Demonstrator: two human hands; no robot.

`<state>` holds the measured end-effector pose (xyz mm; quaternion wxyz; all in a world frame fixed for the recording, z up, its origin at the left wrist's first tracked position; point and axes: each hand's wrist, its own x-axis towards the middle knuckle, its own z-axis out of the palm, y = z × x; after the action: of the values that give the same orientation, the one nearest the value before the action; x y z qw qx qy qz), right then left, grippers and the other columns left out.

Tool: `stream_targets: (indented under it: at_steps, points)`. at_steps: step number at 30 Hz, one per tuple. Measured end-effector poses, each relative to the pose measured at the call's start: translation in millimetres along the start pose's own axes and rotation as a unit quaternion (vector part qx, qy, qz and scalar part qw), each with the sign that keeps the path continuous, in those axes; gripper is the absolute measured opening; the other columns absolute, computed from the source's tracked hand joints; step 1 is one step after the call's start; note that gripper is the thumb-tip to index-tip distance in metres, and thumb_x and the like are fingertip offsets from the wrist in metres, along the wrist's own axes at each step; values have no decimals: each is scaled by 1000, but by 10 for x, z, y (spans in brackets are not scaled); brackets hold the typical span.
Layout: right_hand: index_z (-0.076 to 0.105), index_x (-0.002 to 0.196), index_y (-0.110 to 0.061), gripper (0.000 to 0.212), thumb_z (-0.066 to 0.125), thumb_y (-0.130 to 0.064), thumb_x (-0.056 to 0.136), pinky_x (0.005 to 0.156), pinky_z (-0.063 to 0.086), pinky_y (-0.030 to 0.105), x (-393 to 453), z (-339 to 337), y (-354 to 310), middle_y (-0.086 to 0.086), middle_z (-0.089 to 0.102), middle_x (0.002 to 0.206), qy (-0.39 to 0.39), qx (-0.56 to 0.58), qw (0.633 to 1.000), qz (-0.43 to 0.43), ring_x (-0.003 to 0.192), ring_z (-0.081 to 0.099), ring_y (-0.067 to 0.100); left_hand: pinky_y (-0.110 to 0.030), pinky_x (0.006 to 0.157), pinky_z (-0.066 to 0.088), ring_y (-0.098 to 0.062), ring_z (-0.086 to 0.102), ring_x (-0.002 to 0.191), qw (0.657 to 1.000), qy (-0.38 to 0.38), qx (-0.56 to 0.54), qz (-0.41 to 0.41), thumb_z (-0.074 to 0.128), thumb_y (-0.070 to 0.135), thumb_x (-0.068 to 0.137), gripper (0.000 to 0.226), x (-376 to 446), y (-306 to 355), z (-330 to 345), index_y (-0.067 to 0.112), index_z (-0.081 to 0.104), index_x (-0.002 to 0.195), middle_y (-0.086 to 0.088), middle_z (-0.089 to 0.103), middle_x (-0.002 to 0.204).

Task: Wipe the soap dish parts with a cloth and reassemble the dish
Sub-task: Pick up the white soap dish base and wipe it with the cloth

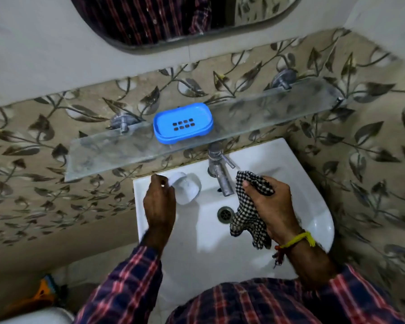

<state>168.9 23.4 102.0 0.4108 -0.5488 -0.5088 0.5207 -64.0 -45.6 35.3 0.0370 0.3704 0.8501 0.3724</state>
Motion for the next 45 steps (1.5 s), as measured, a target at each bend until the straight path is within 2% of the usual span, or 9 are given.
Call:
stream_targets:
  at_steps: [5, 8, 12, 15, 18, 25, 30, 36, 45]
  points:
    - [74, 77, -11, 10, 78, -16, 84, 72, 59, 48, -42, -56, 79, 1, 76, 73, -22, 10, 999, 23, 68, 69, 17, -41, 84, 49, -34, 64, 91, 923, 37, 114, 365, 53, 0, 93, 24, -440, -10, 1, 4, 65, 114, -19, 72, 100]
    - [71, 76, -9, 13, 79, -17, 83, 71, 59, 41, -27, -78, 62, -1, 74, 71, -28, -18, 999, -8, 66, 66, 13, -40, 87, 47, -29, 58, 97, 893, 40, 107, 435, 51, 3, 96, 22, -549, -5, 1, 6, 61, 116, -19, 72, 100]
    - [72, 78, -14, 10, 80, -18, 82, 66, 55, 27, -4, -98, 17, -2, 74, 74, -91, -85, 991, -57, 69, 68, 12, -40, 83, 52, -30, 61, 97, 984, 57, 24, 169, 61, 3, 84, 31, -576, 258, -118, 9, 67, 114, -12, 70, 105]
    - [75, 85, -11, 9, 79, -18, 82, 68, 55, 27, -71, -34, -4, 1, 76, 77, -161, -97, 980, -59, 72, 69, 12, -27, 66, 54, -14, 67, 85, 983, 50, -168, -51, 68, 16, 84, 23, -656, 634, -209, 26, 68, 105, 6, 70, 93]
    - [75, 84, -8, 13, 80, -20, 81, 71, 60, 35, -113, 37, -73, 6, 76, 79, -173, -80, 981, -37, 78, 72, 18, -14, 66, 51, 0, 70, 88, 971, -13, -232, -45, 75, 44, 80, 27, -837, 953, -228, 30, 73, 103, 14, 76, 92]
    - [75, 95, -3, 15, 78, -9, 82, 83, 60, 51, -21, -115, -299, 21, 76, 95, -269, 60, 960, 43, 88, 74, 31, -64, 76, 53, -24, 64, 117, 947, -126, -295, 18, 64, 43, 92, 36, -973, 1106, -332, 24, 61, 123, 2, 69, 123]
    - [70, 103, 6, 17, 71, 0, 87, 87, 56, 44, -67, -103, -423, 20, 72, 93, -318, 119, 938, 68, 84, 66, 26, -32, 87, 54, -14, 65, 108, 907, -168, -384, -24, 52, 54, 98, 37, -970, 1109, -403, 31, 48, 126, 1, 70, 117]
    - [71, 102, 8, 23, 75, 3, 80, 79, 61, 42, -228, -88, -500, 21, 75, 93, -287, 228, 907, 209, 84, 72, 32, -47, 113, 43, -35, 47, 141, 819, -236, -514, -94, 37, 54, 105, 56, -1057, 1212, -415, 25, 38, 153, -18, 52, 150]
    - [74, 86, -6, 10, 73, 4, 83, 74, 59, 38, -483, 58, -559, 6, 75, 76, -275, 137, 938, 162, 73, 72, 22, -46, 111, 46, -34, 53, 136, 825, -210, -508, -131, 35, 59, 100, 59, -1090, 1212, -419, 27, 43, 149, -16, 59, 143]
